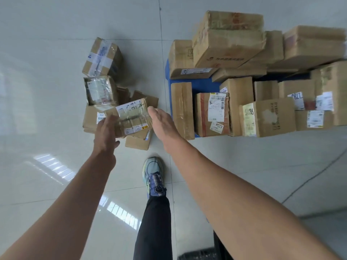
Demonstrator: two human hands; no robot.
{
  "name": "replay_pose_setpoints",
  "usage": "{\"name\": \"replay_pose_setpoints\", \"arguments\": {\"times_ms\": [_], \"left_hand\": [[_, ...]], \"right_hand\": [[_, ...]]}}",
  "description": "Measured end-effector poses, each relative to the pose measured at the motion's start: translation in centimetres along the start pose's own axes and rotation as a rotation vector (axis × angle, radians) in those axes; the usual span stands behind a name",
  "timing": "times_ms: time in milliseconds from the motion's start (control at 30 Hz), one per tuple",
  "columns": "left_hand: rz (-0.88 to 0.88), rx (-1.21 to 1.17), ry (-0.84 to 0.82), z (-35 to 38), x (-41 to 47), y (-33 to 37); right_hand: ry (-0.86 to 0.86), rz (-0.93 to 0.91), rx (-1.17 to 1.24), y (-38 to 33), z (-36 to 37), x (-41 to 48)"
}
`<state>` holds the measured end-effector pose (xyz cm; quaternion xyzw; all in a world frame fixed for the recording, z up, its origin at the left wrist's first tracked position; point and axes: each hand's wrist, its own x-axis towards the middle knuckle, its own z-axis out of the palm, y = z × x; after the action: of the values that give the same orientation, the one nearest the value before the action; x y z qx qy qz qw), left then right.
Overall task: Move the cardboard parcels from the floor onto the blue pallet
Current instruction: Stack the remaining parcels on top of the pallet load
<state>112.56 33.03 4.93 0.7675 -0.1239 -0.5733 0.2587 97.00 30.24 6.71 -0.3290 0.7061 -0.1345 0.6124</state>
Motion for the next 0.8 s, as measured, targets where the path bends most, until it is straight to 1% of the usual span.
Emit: {"name": "replay_pose_setpoints", "arguments": {"times_ms": [100, 200, 333, 433, 567, 667, 733, 800], "left_hand": [[0.008, -0.016, -0.006, 1.1, -1.2, 0.2], [0.018, -0.007, -0.061, 3.1, -2.9, 0.6], [0.032, 0.010, -0.131, 7.5, -4.6, 1.2], [0.069, 0.060, -0.192, 11.2, -5.2, 1.7], [0.107, 0.178, -0.256, 16.4, -6.0, 2.1], [0.146, 0.297, -0.343, 20.2, -5.9, 2.1], [0.154, 0.395, -0.408, 22.5, -5.7, 2.0], [0.172, 0.468, -0.461, 24.6, -5.3, 2.0]], "right_hand": [[0.038, 0.000, 0.019, -0.1, -2.3, -0.7], [0.093, -0.020, 0.038, 0.0, -5.3, -1.2], [0.167, -0.048, 0.049, 0.8, -9.9, -1.1], [0.219, -0.026, 0.122, 2.6, -13.2, -1.0], [0.357, 0.057, 0.281, 5.6, -16.9, -1.2], [0.438, 0.164, 0.425, 8.5, -18.9, -1.3], [0.466, 0.256, 0.560, 10.5, -20.0, -1.4], [0.450, 0.311, 0.716, 12.3, -21.0, -1.5]]}}
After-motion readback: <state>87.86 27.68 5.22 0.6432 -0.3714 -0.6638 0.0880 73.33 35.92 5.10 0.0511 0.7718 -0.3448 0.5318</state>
